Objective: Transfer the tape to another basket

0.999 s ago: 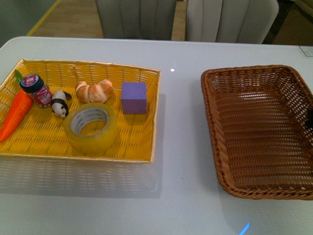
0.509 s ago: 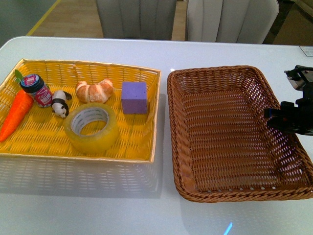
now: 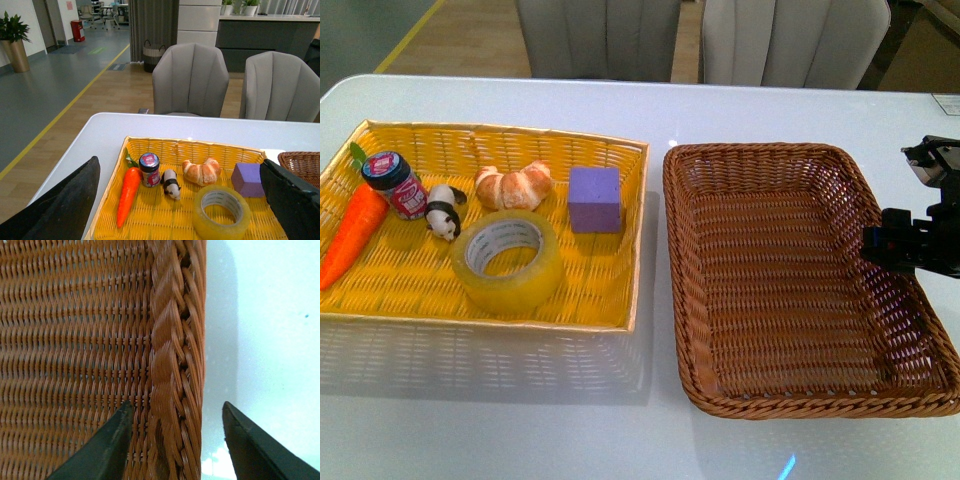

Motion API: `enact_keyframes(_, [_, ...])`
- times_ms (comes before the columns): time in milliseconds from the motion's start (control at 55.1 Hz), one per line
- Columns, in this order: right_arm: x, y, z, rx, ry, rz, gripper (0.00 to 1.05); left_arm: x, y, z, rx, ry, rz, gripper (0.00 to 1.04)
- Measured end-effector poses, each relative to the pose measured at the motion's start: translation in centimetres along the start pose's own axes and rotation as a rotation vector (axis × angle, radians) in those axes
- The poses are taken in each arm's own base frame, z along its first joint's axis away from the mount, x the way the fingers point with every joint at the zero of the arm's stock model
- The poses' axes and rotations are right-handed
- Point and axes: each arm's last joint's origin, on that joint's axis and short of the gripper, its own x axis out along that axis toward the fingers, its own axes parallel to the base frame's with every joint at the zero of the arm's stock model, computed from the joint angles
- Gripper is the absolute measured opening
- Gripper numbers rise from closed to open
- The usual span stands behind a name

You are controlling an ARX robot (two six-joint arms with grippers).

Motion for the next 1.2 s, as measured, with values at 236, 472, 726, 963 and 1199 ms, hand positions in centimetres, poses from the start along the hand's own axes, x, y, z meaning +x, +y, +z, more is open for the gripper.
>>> enact_keyframes(236, [-4.9,-0.7,2.2,0.028,-0.171,-0.020,0.89,0.0,0.0,0.0,0.000,0.000,0.000,0.96])
enact_keyframes(472, [-10.7,-0.3,2.7,0.026,-0.347,-0.041,0.96,0.0,0.0,0.0,0.000,0.000,0.000,0.96])
enact_keyframes(726, [-11.4,0.5,-0.7,-0.057,-0.723,-0.141,0.70,0.0,0.0,0.0,0.000,0.000,0.000,0.96])
enact_keyframes(963, [-16.8,2.9,-3.7,-0.099,-0.885,-0.140,0.20,0.0,0.0,0.0,0.000,0.000,0.000,0.96])
enact_keyframes(1199, [-19.1,4.5,-5.8,-0.095,-0.871,-0.157,0.02,0.0,0.0,0.0,0.000,0.000,0.000,0.96])
